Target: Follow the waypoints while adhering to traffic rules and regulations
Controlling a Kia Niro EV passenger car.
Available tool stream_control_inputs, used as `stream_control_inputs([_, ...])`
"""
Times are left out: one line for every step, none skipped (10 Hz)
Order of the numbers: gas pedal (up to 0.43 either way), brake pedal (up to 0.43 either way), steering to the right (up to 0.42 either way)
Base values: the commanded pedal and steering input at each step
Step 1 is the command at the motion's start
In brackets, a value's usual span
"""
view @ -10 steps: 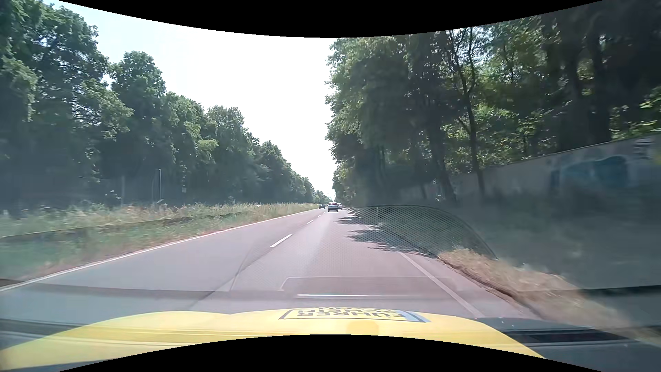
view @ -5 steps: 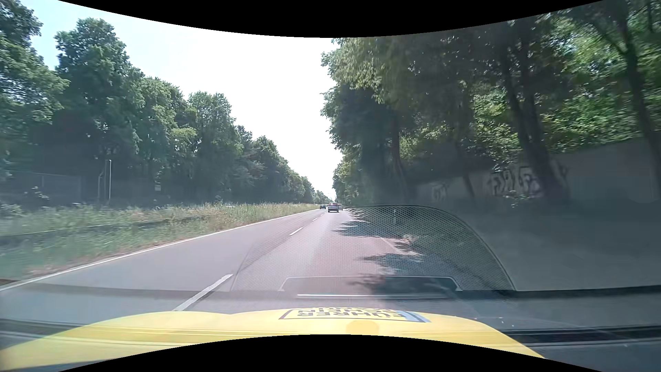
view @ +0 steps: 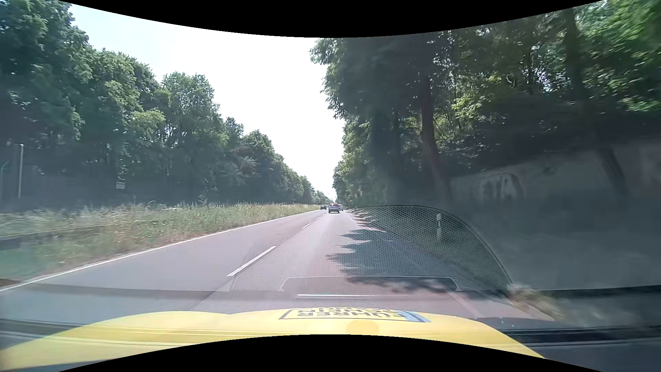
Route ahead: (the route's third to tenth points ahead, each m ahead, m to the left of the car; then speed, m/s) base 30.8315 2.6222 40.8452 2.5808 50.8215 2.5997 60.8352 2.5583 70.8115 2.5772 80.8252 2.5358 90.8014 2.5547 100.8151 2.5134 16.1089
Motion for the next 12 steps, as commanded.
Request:
stream_control_inputs([0.098, 0.0, -0.002])
stream_control_inputs([0.098, 0.0, -0.002])
stream_control_inputs([0.098, 0.0, -0.002])
stream_control_inputs([0.098, 0.0, -0.002])
stream_control_inputs([0.098, 0.0, -0.001])
stream_control_inputs([0.098, 0.0, -0.001])
stream_control_inputs([0.098, 0.0, -0.001])
stream_control_inputs([0.098, 0.0, -0.001])
stream_control_inputs([0.098, 0.0, -0.001])
stream_control_inputs([0.098, 0.0, -0.001])
stream_control_inputs([0.098, 0.0, -0.001])
stream_control_inputs([0.098, 0.0, -0.001])
